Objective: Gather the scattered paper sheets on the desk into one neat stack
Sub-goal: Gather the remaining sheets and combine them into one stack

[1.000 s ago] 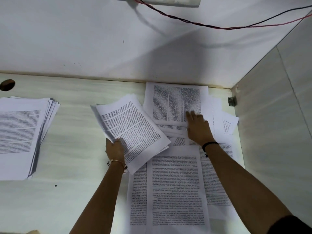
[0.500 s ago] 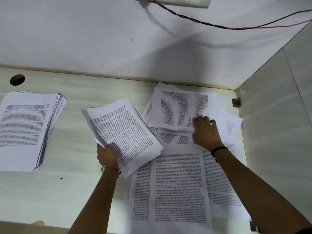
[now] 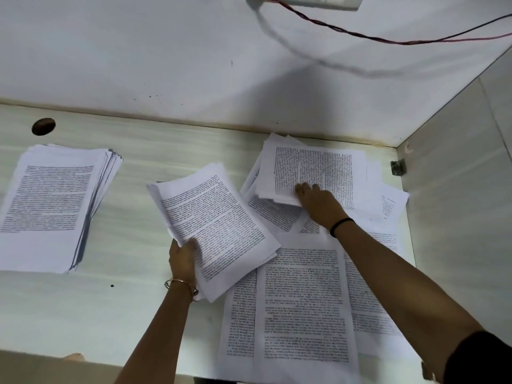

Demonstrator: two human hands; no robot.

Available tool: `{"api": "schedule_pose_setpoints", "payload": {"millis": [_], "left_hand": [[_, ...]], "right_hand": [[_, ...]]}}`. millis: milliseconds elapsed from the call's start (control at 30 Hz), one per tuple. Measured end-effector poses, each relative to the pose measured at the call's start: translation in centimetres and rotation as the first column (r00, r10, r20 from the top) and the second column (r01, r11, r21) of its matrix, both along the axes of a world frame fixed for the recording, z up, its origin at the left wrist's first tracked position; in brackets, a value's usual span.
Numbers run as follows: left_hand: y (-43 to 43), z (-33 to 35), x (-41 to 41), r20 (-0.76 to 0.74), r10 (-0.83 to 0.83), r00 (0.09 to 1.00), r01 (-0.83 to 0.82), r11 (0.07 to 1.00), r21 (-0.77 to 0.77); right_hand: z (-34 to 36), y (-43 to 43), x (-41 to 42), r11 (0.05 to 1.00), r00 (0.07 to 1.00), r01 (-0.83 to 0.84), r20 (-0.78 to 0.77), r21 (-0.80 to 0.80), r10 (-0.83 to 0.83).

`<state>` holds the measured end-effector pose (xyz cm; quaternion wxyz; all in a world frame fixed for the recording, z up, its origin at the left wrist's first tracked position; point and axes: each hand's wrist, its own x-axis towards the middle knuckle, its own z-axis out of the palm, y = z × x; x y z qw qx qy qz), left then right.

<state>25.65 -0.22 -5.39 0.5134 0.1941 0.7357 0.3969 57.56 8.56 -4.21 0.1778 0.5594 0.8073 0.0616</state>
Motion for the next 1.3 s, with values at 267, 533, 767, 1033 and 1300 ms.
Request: {"api": "schedule_pose_setpoints", "payload": {"millis": [267, 533, 767, 1033, 1300], "left_hand": [[0.1, 0.7, 2.0, 0.200, -0.194, 0.960, 0.193, 0.981, 0.024], [0.9, 1.6, 1.2, 0.448, -0.149, 0.882, 0.155, 0.988, 0.024], [1.3, -0.6, 1.4, 0.226, -0.245, 0.943, 0.233, 0.969, 0.079], [2.3, -0.5, 0.6, 0.174, -0.251, 0.952, 0.246, 0.968, 0.050], [0.7, 1.0, -1.9, 0.246, -0.320, 0.915, 0.322, 0.946, 0.031]], "right_hand": [[4.5, 0.1, -10.9, 0.926, 0.662, 0.307, -0.650, -0.218, -0.373], [4.8, -0.6, -14.1, 0.682, 0.008, 0.211, -0.697, -0.700, -0.717], [-0.4, -1.4, -5.0, 0.671, 0.381, 0.610, -0.586, -0.422, -0.715], [-1.2, -4.7, -10.9, 0.803, 0.531, 0.276, -0.613, -0.527, -0.585], [0.3, -7.1, -10.2, 0.603, -0.073, 0.456, -0.702, -0.655, -0.708]]}}
